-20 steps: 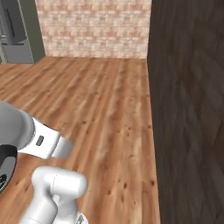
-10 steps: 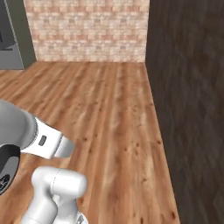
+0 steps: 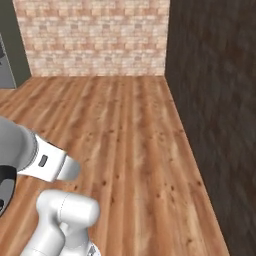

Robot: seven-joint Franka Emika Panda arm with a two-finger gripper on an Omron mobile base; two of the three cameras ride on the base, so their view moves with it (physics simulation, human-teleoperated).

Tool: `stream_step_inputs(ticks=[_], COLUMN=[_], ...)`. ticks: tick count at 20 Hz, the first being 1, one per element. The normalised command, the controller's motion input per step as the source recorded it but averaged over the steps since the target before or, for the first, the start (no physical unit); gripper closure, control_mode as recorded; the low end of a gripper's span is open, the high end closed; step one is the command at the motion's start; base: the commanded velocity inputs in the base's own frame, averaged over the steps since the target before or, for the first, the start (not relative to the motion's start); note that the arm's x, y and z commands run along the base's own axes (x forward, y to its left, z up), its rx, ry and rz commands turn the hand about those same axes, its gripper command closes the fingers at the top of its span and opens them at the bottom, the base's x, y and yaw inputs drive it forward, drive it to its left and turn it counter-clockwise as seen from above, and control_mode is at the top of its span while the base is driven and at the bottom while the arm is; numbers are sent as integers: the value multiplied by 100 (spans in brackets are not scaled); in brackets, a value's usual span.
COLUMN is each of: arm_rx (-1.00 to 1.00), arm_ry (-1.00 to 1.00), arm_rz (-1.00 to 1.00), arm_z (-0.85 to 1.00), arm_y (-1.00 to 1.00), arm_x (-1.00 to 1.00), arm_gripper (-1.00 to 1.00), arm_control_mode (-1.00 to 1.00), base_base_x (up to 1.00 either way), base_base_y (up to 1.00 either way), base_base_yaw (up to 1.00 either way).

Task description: Transport the steak and lime to the fridge. Place the steak on the rack containing meat and place the lime on the rack containing the vegetable, ensuring meats and vegetables are on different racks.

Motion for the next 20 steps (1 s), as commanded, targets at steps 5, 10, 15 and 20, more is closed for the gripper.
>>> stream_step_inputs(ticks=[5,10,15,20], arm_rx=[0,0,0,0], arm_ry=[0,0,0,0], arm_rz=[0,0,0,0], arm_z=[0,0,0,0], arm_y=[0,0,0,0], arm_x=[0,0,0,0], arm_gripper=[100,100,100,100], arm_control_mode=[100,100,100,100], base_base_x=[100,100,100,100], base_base_y=[48,66,88,100], base_base_yaw=[-8,-2,0,0])
